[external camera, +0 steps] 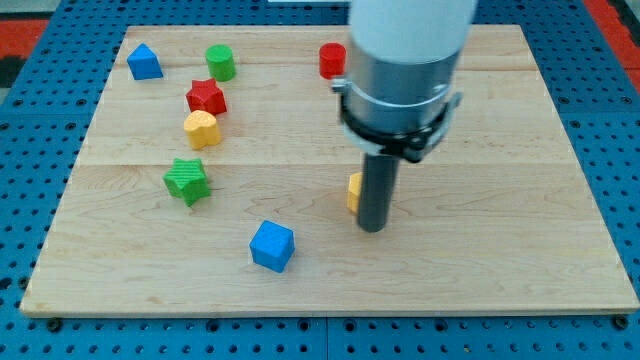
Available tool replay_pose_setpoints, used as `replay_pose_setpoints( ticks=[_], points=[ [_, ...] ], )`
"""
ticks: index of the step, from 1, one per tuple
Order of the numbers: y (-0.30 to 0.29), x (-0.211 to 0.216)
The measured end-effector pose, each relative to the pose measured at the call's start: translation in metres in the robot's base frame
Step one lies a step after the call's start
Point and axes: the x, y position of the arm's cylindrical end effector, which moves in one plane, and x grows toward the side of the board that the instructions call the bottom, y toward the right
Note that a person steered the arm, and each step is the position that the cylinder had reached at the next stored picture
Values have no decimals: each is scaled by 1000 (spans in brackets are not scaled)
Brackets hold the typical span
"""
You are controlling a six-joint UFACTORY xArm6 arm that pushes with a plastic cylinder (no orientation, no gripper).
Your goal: Move the blue cube to the bottom of the green star
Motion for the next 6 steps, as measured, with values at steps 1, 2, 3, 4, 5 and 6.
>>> replay_pose_setpoints(
  ticks=[1, 2, 3, 4, 5, 6],
  points=[
    [-44, 12],
    [-76, 28],
    [-64, 37],
    [-119, 43],
    [-143, 42],
    [-160, 38]
  ],
)
